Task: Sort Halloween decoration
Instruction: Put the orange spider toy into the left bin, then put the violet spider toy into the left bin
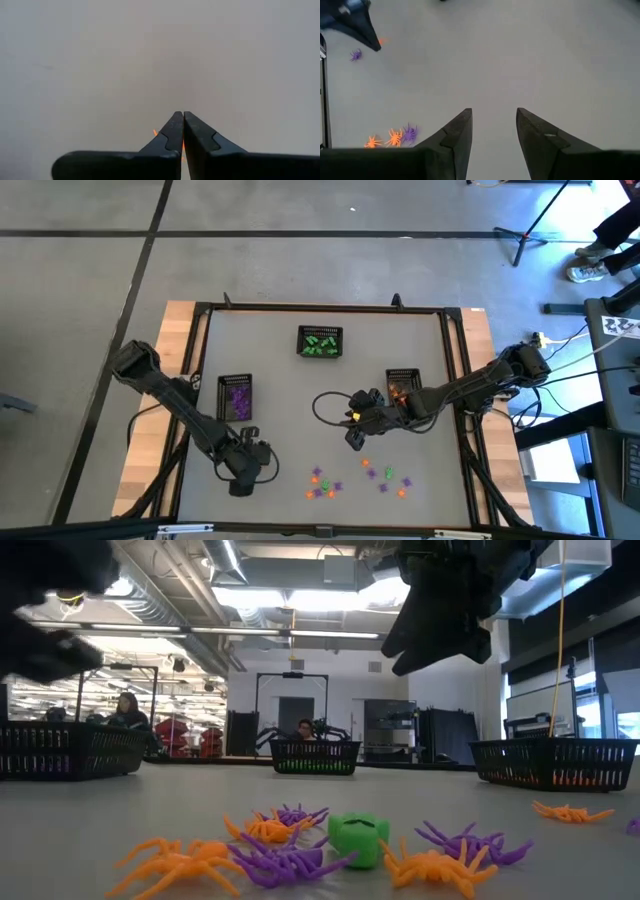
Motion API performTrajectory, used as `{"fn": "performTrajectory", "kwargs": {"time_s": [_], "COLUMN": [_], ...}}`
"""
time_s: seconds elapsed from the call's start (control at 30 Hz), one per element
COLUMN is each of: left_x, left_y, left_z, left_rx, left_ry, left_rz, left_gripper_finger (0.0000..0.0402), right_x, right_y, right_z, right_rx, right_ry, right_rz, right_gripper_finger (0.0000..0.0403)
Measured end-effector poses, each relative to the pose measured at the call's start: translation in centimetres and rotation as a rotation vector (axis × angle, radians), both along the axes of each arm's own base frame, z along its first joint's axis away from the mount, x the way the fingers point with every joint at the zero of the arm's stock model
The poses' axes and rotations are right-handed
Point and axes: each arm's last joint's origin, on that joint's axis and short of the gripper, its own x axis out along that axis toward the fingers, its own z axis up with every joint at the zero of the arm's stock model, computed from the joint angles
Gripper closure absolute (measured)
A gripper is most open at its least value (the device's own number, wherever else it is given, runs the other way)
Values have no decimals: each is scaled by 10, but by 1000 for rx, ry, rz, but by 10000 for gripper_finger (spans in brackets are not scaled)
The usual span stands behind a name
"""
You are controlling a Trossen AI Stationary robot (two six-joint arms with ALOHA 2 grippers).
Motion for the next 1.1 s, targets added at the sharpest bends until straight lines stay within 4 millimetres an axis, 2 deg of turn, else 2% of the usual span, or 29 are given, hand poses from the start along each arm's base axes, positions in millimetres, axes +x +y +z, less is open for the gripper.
{"fn": "performTrajectory", "kwargs": {"time_s": [0.13, 0.23, 0.33, 0.5, 0.6, 0.73, 0.9, 1.1], "left_x": [-5, -17, -36, -70, -82, -87, -87, -85], "left_y": [19, 39, 63, 106, 126, 141, 152, 155], "left_z": [26, 47, 69, 91, 99, 105, 106, 105], "left_rx": [41, 101, 187, 333, 364, 344, 290, 221], "left_ry": [-72, -100, -111, -63, -45, -40, -1, 23], "left_rz": [67, 121, 184, 291, 365, 376, 382, 325], "left_gripper_finger": [401, 401, 401, 401, 401, 391, 329, 261], "right_x": [0, 0, 0, 1, 2, 4, 4, 4], "right_y": [0, 0, 0, 0, 0, 1, 0, 0], "right_z": [0, 0, 0, 1, 2, 4, 4, 4], "right_rx": [0, 0, -1, 2, 9, 10, 1, 2], "right_ry": [0, -1, -1, -9, -27, -58, -63, -63], "right_rz": [0, 0, 0, -1, -1, -9, -19, -19], "right_gripper_finger": [253, 253, 253, 253, 253, 253, 253, 253]}}
